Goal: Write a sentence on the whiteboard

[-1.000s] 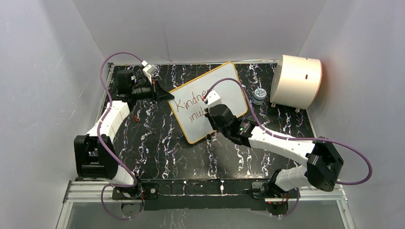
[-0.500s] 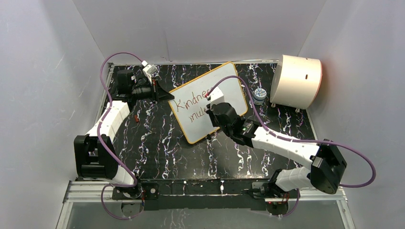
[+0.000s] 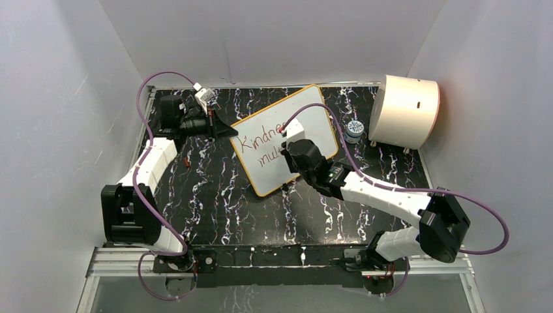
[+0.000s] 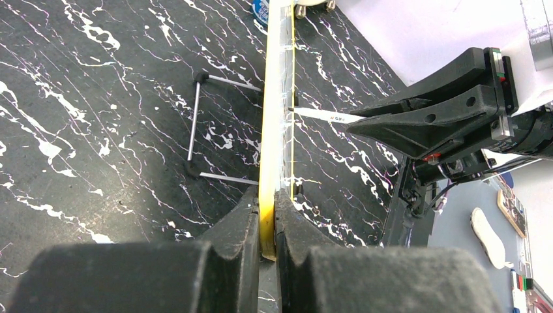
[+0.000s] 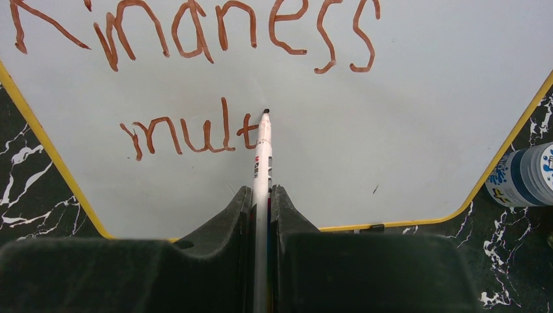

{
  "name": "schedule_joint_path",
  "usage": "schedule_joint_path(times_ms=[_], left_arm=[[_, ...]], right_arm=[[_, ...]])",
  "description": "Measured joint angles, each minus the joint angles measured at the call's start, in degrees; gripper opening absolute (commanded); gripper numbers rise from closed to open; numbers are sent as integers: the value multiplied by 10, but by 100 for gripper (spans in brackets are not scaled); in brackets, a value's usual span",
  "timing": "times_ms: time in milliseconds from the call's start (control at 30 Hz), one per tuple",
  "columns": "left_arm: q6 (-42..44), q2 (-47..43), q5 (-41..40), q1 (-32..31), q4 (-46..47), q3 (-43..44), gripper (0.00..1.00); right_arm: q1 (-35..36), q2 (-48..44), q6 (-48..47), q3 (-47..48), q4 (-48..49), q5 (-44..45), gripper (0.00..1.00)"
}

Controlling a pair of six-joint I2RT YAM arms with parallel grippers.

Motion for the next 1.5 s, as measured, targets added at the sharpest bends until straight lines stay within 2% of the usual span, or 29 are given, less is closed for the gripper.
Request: schedule_joint_path(times_ms=[1500], left_arm=[[0,0,0,0,0,0,0]], right_arm=[[-7,-23,-6,-9,-19,-11,0]])
